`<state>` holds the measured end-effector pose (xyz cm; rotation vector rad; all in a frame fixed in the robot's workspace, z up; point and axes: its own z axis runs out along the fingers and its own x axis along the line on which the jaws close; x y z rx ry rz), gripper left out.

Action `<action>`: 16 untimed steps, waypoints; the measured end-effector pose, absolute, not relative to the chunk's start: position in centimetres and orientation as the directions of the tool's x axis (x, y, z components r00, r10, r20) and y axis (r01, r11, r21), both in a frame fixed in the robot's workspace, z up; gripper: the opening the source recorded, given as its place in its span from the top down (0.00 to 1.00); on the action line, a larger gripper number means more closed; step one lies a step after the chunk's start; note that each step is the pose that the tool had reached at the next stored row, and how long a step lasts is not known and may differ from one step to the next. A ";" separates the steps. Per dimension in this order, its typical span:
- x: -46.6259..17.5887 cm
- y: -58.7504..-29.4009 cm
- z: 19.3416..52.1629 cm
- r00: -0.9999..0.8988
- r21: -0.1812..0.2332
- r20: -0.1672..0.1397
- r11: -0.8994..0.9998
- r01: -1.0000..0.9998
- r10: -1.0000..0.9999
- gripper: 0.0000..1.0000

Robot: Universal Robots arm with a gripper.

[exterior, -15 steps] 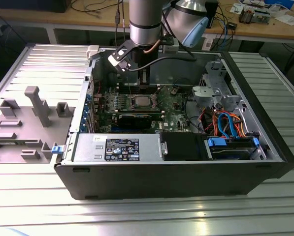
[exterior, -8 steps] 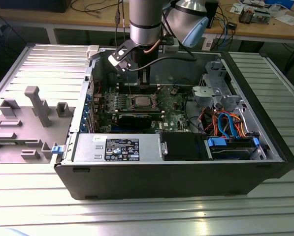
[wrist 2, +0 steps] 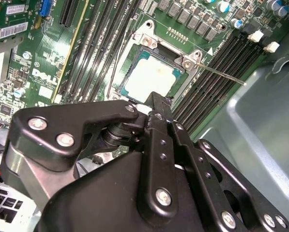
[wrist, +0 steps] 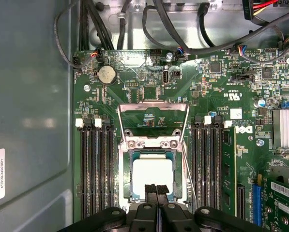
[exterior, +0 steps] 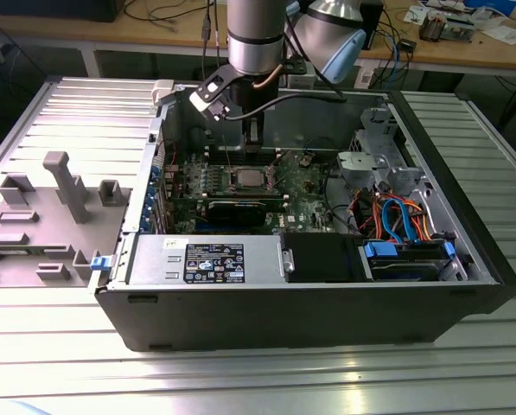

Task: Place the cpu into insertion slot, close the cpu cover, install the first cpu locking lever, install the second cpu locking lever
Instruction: 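Close the cpu cover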

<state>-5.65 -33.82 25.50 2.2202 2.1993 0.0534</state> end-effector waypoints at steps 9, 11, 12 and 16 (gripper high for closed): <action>-5.7 -33.8 26.1 0.009 0.035 0.013 -0.010 0.999 1.000 0.89; -5.7 -33.8 26.2 0.009 0.035 0.013 -0.010 0.999 1.000 0.89; -5.7 -33.8 26.2 0.009 0.035 0.013 -0.010 0.999 1.000 0.89; -5.7 -33.8 26.2 0.009 0.035 0.013 -0.010 0.999 1.000 0.89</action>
